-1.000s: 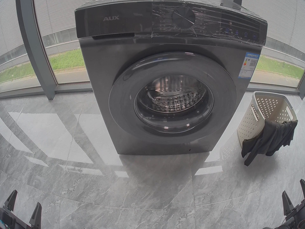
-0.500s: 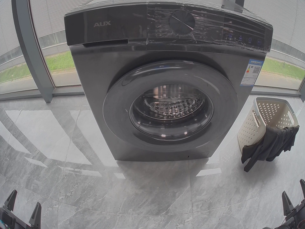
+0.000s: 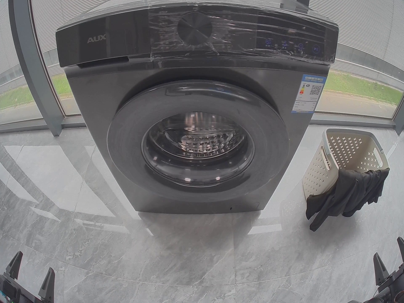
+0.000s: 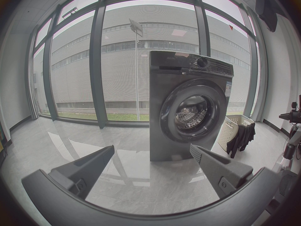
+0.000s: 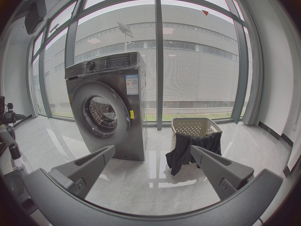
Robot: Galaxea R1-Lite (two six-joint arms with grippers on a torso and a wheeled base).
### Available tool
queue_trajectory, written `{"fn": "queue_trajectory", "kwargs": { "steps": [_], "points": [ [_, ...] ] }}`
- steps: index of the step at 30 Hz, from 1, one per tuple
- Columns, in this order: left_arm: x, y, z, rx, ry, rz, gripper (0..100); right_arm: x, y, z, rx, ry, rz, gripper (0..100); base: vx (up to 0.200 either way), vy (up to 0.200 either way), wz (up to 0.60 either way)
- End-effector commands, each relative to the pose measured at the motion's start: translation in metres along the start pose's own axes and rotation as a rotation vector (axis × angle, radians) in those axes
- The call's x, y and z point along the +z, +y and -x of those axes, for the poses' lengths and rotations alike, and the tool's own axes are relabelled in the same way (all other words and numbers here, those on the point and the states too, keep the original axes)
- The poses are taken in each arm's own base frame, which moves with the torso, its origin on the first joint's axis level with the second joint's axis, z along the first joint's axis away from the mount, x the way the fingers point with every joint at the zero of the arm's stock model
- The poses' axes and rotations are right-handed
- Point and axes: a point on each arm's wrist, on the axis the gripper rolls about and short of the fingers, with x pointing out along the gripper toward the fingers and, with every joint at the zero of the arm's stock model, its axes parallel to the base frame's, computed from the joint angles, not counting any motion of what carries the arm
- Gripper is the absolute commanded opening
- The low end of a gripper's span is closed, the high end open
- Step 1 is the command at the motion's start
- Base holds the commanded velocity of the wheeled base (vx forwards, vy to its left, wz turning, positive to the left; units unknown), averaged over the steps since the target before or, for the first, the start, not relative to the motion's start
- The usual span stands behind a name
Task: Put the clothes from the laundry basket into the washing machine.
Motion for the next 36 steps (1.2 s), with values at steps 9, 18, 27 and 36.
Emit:
{"fn": "queue_trajectory", "kwargs": {
  "steps": [9, 18, 27, 36],
  "points": [
    [-0.0049, 0.0, 0.0002, 0.001, -0.002, 0.001, 100, -0.0049, 0.0, -0.0012, 0.0, 0.015, 0.0, 100, 0.0, -0.2, 0.0],
    [-0.0049, 0.0, 0.0002, 0.001, -0.002, 0.001, 100, -0.0049, 0.0, -0.0012, 0.0, 0.015, 0.0, 100, 0.0, -0.2, 0.0],
    [-0.0049, 0.0, 0.0002, 0.001, -0.002, 0.001, 100, -0.0049, 0.0001, -0.0012, -0.001, 0.015, 0.0, 100, 0.0, -0.2, 0.0],
    [-0.0049, 0.0, 0.0002, 0.001, -0.002, 0.001, 100, -0.0049, 0.0001, -0.0012, -0.001, 0.015, 0.0, 100, 0.0, -0.2, 0.0]
  ]
}}
